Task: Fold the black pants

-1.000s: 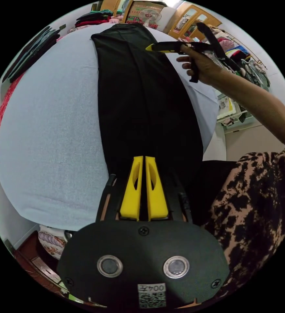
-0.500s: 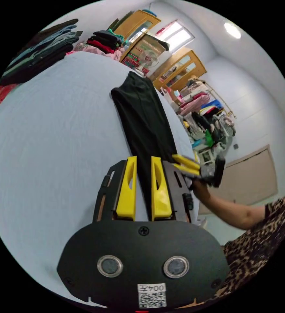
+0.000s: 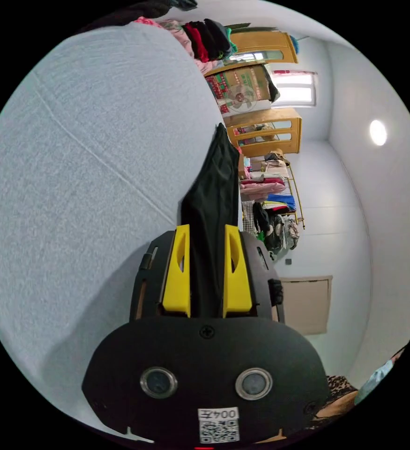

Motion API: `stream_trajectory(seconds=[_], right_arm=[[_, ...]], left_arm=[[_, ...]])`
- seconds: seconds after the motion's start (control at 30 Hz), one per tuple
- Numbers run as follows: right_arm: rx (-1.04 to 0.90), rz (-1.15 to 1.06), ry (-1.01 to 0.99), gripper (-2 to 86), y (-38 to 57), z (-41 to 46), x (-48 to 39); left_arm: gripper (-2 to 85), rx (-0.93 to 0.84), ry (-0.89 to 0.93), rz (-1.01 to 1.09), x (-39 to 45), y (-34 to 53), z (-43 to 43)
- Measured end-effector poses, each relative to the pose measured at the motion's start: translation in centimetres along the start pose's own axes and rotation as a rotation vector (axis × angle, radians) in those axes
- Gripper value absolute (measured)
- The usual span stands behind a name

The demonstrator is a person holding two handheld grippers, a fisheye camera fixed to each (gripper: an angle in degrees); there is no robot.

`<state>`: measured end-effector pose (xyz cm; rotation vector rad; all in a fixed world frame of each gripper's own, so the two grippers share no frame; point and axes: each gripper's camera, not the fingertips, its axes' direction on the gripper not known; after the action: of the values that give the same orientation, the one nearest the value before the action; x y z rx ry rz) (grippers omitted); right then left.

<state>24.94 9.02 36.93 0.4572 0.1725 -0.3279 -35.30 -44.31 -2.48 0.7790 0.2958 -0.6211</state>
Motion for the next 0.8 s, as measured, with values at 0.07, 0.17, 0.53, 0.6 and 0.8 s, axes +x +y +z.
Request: stream_trajectory(seconds=[0.07, 0.17, 0.53, 0.6, 0.8], right_arm=[[0.0, 0.0, 0.0, 13.6, 0.0, -0.1, -0.2], [0.0, 0.001, 0.0, 13.6, 0.1, -0.3, -0.4], [0.001, 0.003, -0.002, 13.6, -0.1, -0.9, -0.5], [0.001, 0.003, -0.001, 13.6, -0.2, -1.1, -0.4], [0.002, 0.005, 0.0, 13.6, -0.4, -1.3, 0.1]], left_arm=[[11.1, 0.011, 0.048, -0.041, -0.5, -1.1, -0.3], [11.6, 0.002, 0.061, -0.058, -0.6, -2.8, -0.7], [9.6, -0.051, 0.013, -0.025, 0.4, -5.6, 1.3], [7.7, -0.052, 0.016, -0.022, 0.4, -5.6, 1.9], [1.6, -0.012, -0.299, 0.205, 4.2, -5.3, 3.0]])
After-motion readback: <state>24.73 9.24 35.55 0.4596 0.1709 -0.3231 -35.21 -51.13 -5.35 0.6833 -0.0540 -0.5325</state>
